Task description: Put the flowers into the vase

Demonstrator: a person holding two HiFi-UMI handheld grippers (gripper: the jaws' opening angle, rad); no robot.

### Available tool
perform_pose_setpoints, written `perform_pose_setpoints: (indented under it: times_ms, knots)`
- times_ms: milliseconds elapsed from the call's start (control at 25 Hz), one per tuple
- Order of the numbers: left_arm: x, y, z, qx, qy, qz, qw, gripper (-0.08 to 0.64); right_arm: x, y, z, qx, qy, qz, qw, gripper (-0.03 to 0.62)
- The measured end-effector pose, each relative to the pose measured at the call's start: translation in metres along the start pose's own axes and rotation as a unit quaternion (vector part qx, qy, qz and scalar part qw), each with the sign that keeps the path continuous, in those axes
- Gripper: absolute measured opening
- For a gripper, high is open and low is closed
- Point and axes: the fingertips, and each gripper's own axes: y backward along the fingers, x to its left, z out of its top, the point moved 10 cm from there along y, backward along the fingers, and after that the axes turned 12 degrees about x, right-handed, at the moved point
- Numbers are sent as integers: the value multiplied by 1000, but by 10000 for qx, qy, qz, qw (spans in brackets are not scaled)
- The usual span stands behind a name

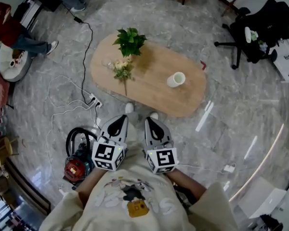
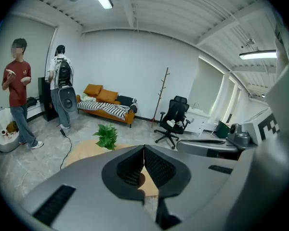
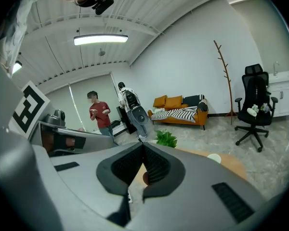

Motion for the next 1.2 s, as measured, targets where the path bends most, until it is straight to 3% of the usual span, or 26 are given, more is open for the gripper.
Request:
perform_pose_setpoints:
  times_ms: [360, 680, 1200]
  knots:
    - [29, -4, 24, -28, -123, -224, 9997, 9, 8, -24, 28, -81, 88, -114, 9999, 5]
    - [61, -16, 16, 109, 101, -234, 9996, 9, 9, -56, 33, 162, 138, -180, 9996, 5]
    - [110, -77, -1, 593, 402, -419, 9966, 9, -8, -109, 32, 586, 225, -283, 9976, 5]
